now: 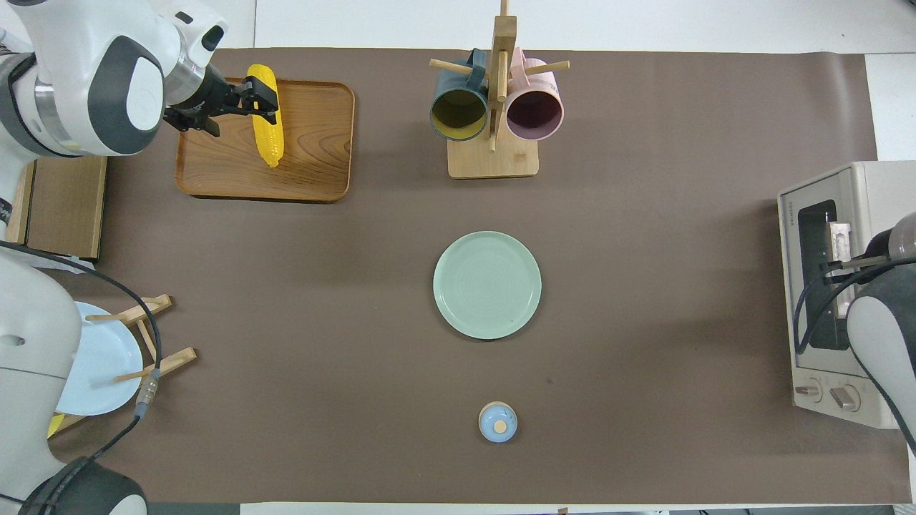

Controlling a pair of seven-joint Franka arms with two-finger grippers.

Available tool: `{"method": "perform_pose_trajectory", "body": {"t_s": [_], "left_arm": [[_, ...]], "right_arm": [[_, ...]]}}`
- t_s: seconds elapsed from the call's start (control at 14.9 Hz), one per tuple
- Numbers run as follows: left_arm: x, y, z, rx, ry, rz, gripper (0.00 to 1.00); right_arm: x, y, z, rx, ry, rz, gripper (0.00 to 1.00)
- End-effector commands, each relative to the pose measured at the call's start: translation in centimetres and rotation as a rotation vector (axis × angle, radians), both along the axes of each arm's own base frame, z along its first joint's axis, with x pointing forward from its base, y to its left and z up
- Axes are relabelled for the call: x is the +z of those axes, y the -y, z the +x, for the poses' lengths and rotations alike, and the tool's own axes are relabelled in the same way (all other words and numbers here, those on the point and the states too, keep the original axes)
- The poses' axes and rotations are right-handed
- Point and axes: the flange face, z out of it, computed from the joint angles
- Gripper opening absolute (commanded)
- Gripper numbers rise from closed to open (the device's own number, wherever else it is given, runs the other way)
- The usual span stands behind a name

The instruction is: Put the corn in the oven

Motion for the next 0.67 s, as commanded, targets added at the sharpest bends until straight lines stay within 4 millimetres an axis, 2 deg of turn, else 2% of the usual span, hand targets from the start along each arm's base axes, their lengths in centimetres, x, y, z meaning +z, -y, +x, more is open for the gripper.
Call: {"method": "perform_pose_trajectory", "body": {"t_s": [0.0,0.2,0.4,0.6], "left_arm": [[-1.6,0.2,1.9,-0.012,0.07,0.038,1.0],[-3.6,-0.1,2.8,-0.016,0.105,0.065,1.0],[-6.3,0.3,3.3,-0.023,0.12,0.069,1.0],[-7.5,0.2,3.4,-0.022,0.115,0.069,1.0]], "right_arm": [[-0.4,0.7,-0.5,0.055,-0.002,-0.017,0.0],[-0.7,1.6,-0.7,0.039,-0.009,-0.015,0.0],[-1.6,1.6,-0.7,0.048,-0.005,-0.013,0.0],[-2.5,1.5,-0.5,0.042,-0.006,-0.009,0.0]]}}
